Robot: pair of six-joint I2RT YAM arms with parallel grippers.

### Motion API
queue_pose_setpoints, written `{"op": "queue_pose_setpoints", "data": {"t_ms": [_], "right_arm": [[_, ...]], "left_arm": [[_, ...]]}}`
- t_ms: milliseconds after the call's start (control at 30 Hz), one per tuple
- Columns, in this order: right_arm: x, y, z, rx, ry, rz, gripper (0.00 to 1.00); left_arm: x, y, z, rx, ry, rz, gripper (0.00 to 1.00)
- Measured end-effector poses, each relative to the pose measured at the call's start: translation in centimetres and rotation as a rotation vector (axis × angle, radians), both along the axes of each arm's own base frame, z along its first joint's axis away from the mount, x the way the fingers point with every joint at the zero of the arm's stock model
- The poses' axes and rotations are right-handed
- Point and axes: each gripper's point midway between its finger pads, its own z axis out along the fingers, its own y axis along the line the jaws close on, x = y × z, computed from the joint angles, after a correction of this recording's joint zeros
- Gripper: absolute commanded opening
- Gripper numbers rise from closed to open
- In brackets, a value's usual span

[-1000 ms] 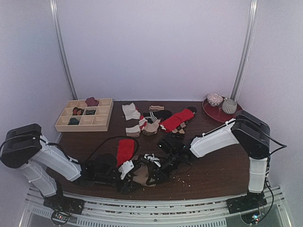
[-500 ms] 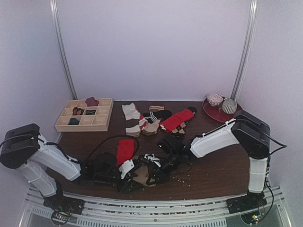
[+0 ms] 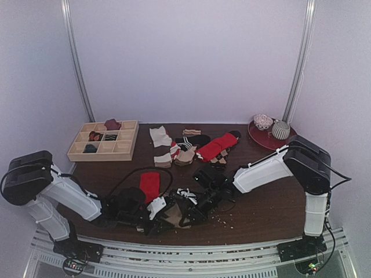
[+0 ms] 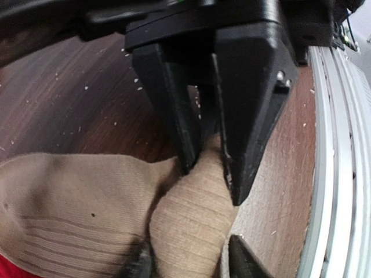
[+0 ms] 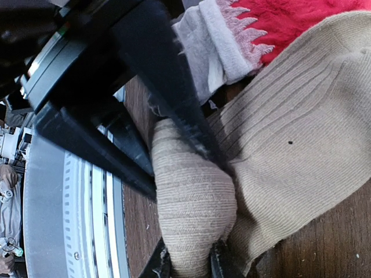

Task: Roll the socks
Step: Roll the sock at the center of the board.

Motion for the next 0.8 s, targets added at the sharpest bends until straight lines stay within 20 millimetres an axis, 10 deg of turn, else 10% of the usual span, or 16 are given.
{"op": "queue_pose_setpoints", "data": {"t_ms": [333,800], "right_arm": [[0.0,0.0,0.0,0.000,0.000,0.000,0.18],[0.0,-0.1,-0.1,-0.002,0.002,-0.003,0.28]], "left_arm": [[0.2,-0.3,0.6,-0.002,-0.017,-0.007,0.44],[0.2,-1.0,0.9,-0.020,-0.020,-0.032,0.00]]}}
